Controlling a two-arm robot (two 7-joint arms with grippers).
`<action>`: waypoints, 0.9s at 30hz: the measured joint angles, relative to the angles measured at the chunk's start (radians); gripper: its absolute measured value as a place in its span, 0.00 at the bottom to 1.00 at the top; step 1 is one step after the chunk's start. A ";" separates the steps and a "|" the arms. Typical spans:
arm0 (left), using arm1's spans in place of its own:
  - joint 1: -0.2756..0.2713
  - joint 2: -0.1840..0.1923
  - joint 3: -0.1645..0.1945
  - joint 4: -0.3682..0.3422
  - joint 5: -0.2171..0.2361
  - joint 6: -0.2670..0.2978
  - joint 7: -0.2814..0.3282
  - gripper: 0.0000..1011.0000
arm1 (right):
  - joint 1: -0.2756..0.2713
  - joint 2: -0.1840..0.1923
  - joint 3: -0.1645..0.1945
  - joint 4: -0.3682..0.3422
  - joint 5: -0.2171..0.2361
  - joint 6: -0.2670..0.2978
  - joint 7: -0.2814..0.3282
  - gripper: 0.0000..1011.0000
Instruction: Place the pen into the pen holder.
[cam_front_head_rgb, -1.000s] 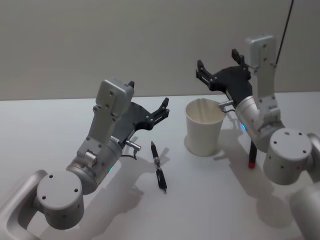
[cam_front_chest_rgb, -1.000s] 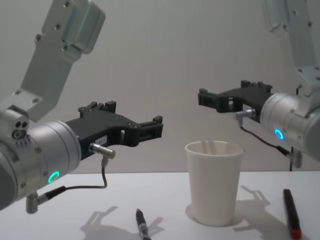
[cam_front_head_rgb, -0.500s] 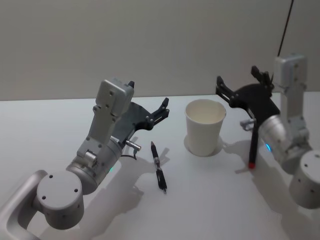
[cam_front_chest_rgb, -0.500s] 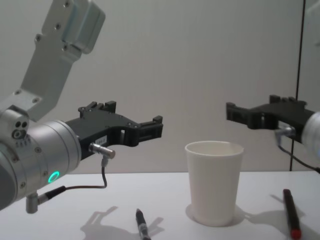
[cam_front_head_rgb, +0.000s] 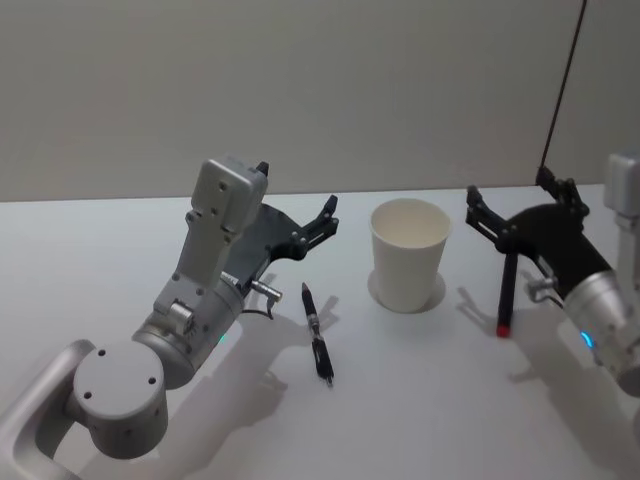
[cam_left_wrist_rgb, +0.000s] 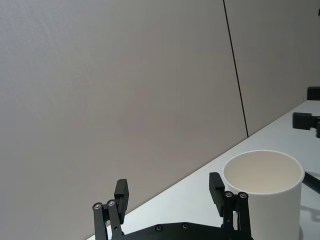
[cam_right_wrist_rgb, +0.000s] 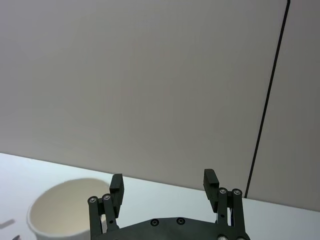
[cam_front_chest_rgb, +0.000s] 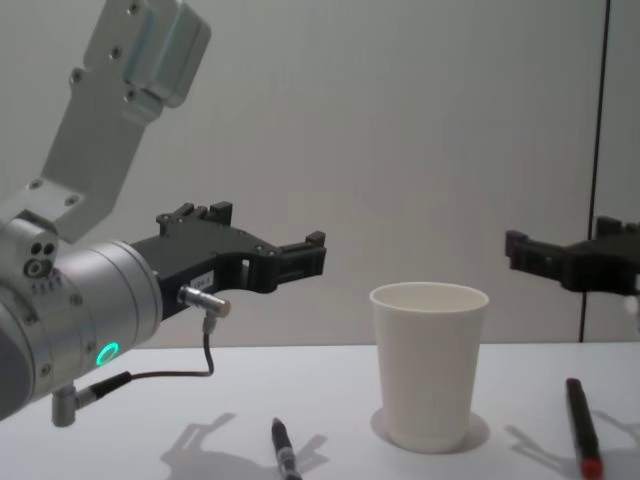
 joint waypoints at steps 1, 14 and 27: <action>0.000 0.000 0.000 0.000 0.000 0.000 0.000 0.99 | -0.008 0.006 0.001 -0.008 0.005 0.000 0.001 0.99; 0.000 0.000 0.000 0.000 0.000 0.000 0.000 0.99 | -0.122 0.096 0.019 -0.125 0.089 0.007 0.011 0.99; 0.000 0.000 0.000 0.000 0.000 0.000 0.000 0.99 | -0.136 0.107 0.021 -0.140 0.100 0.007 0.013 0.99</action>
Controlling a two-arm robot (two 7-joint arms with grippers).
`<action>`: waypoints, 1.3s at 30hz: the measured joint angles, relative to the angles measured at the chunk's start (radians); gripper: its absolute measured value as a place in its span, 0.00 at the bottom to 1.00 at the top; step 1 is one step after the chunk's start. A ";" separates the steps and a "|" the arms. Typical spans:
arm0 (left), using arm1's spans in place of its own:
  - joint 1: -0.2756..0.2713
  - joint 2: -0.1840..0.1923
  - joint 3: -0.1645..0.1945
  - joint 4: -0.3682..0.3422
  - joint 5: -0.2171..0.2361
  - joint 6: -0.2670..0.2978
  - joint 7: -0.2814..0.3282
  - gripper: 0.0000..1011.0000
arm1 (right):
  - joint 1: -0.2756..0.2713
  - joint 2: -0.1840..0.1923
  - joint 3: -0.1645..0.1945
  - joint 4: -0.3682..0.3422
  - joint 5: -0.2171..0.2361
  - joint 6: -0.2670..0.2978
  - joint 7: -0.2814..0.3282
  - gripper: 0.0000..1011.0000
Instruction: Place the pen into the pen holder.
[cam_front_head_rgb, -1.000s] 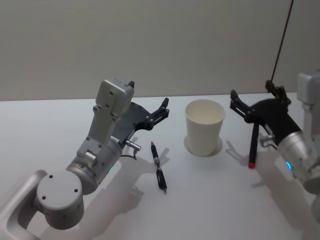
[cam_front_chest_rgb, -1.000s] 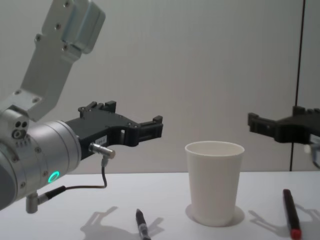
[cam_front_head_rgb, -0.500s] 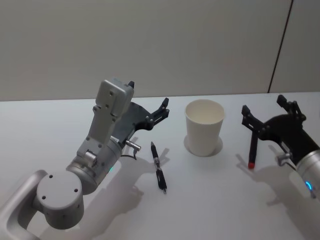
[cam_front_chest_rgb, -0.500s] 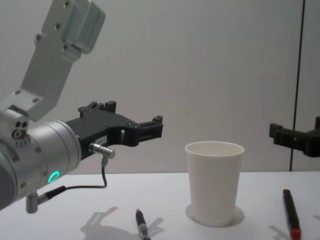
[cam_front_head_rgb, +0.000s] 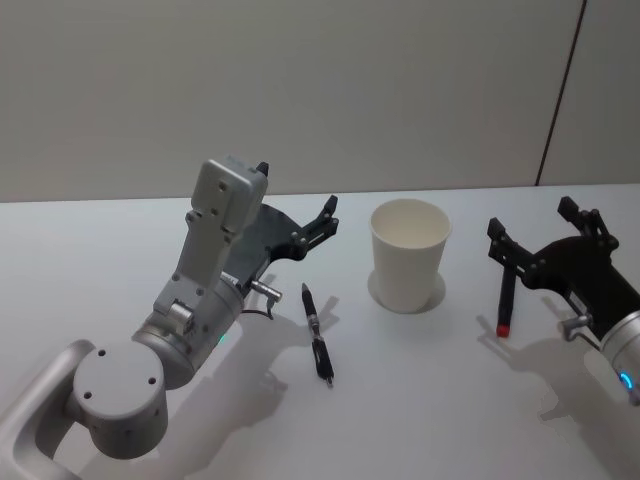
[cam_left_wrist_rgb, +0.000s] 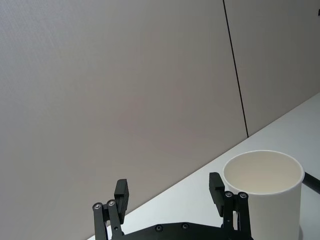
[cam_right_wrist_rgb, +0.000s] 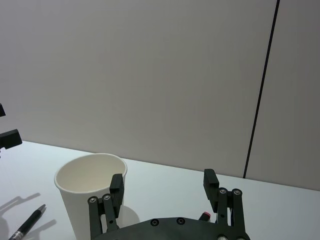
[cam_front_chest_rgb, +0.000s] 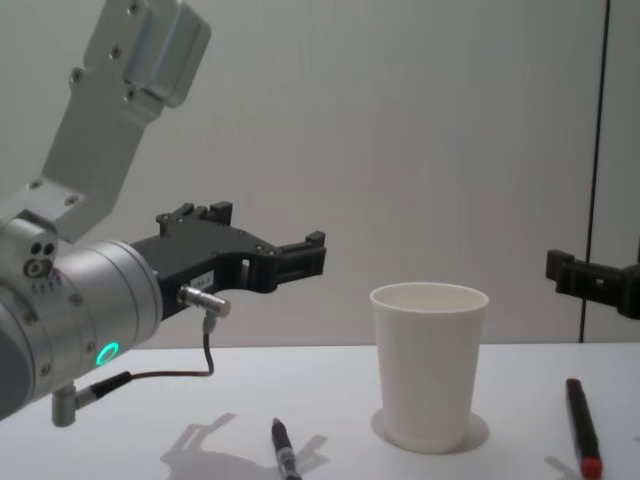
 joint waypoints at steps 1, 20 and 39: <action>0.000 0.000 0.000 0.000 0.000 0.000 0.000 0.99 | 0.000 0.000 0.000 0.000 0.000 0.000 0.000 0.99; 0.000 0.000 0.000 0.000 0.000 0.000 0.000 0.99 | 0.000 0.000 -0.001 0.000 -0.001 -0.001 0.000 0.99; 0.000 0.000 0.000 0.000 0.000 0.000 0.000 0.99 | 0.111 -0.049 0.013 0.017 0.031 0.205 -0.032 0.99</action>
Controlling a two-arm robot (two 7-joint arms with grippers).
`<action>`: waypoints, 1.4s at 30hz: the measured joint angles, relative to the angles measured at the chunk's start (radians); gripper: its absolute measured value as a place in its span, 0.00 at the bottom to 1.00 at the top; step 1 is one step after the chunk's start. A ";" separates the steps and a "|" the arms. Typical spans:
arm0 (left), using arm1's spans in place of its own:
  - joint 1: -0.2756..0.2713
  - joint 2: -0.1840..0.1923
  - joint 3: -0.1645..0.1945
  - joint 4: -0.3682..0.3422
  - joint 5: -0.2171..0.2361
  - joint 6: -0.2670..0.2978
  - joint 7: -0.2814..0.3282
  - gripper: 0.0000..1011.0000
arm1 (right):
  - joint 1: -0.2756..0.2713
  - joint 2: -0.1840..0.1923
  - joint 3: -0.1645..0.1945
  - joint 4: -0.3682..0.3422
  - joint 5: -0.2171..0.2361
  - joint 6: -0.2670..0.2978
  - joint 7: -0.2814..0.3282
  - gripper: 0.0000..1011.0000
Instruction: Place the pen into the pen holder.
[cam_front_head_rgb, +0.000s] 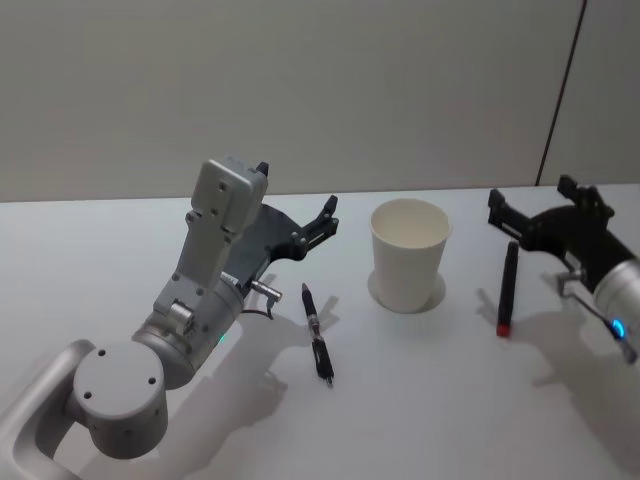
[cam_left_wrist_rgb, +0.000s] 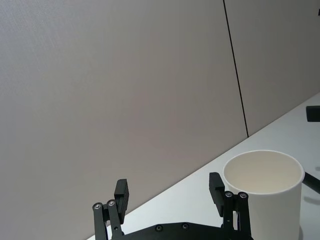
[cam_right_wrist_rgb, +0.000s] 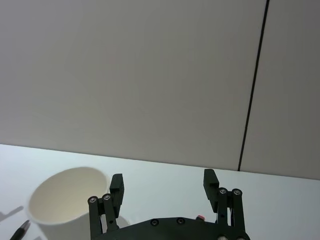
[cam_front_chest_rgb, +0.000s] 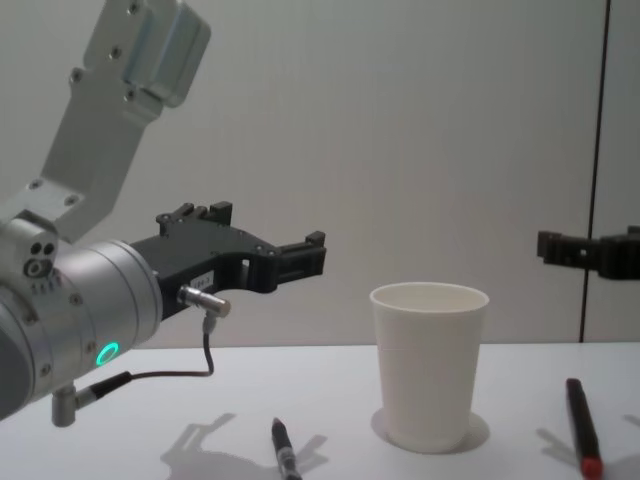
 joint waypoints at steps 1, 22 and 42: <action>0.000 0.000 0.000 0.000 0.000 0.000 0.000 0.99 | 0.013 -0.004 0.004 0.005 0.004 0.025 -0.008 0.99; 0.000 0.000 0.000 0.000 0.000 0.000 0.000 0.99 | 0.168 -0.049 0.047 0.112 0.077 0.350 -0.095 0.99; 0.000 0.000 0.000 0.000 0.000 0.000 0.000 0.99 | 0.236 -0.102 0.023 0.261 0.041 0.449 -0.123 0.99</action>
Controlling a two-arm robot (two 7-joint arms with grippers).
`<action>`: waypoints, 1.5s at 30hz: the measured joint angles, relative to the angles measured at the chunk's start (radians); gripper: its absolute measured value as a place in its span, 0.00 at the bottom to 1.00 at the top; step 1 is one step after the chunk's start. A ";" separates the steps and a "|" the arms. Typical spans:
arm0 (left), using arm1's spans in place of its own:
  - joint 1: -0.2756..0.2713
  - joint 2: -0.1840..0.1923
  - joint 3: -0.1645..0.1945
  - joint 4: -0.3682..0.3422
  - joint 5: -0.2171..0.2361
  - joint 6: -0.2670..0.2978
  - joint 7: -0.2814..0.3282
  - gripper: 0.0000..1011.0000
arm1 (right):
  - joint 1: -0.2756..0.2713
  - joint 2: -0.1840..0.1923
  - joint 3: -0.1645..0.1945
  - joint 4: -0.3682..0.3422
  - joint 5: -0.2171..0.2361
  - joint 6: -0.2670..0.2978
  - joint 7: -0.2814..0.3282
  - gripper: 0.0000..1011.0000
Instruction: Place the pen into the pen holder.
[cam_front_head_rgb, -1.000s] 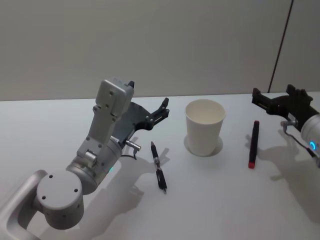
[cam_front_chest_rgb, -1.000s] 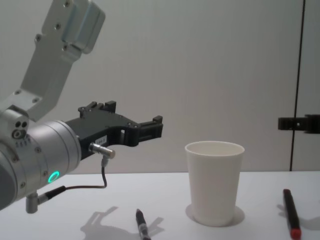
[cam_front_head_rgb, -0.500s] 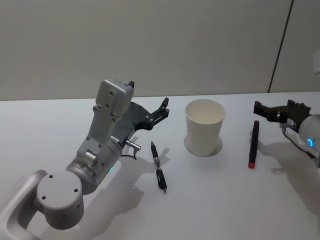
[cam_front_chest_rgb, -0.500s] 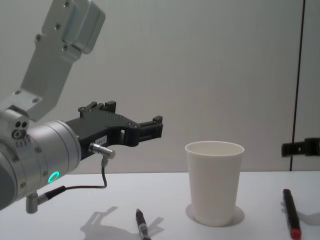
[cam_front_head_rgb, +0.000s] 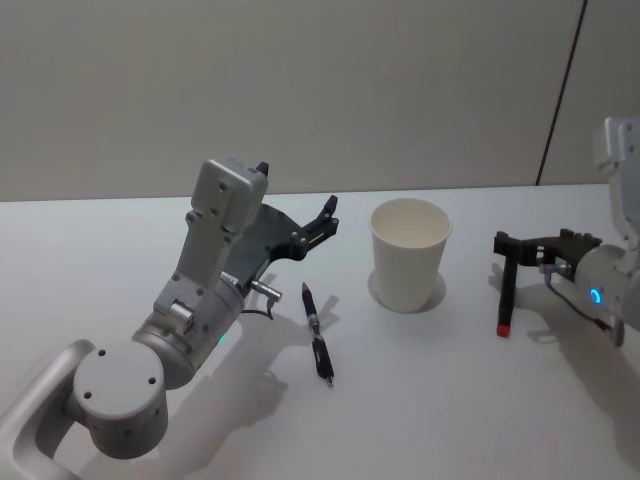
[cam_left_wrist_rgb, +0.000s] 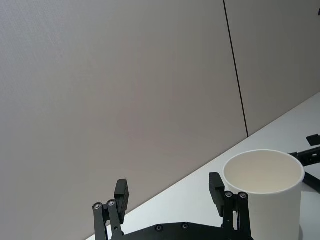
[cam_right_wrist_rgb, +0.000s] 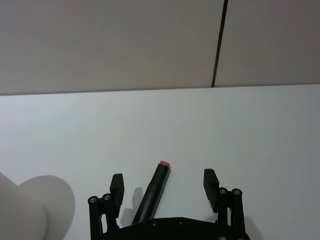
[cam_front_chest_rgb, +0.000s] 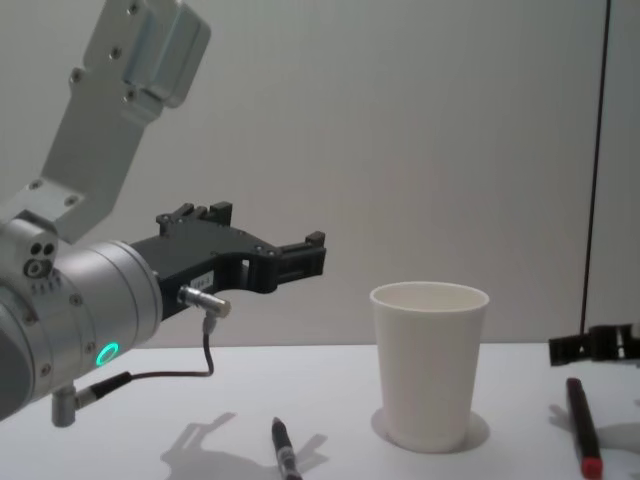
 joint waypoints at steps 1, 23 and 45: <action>0.000 0.000 0.000 0.000 0.000 0.000 0.000 0.99 | 0.002 -0.002 -0.002 0.006 -0.001 0.002 -0.001 0.99; 0.000 0.000 0.000 0.000 0.000 0.000 0.000 0.99 | 0.038 -0.046 -0.026 0.086 -0.031 0.040 -0.008 0.99; 0.000 0.000 0.000 0.000 0.000 0.000 0.000 0.99 | 0.044 -0.060 -0.027 0.112 -0.040 0.038 -0.011 0.94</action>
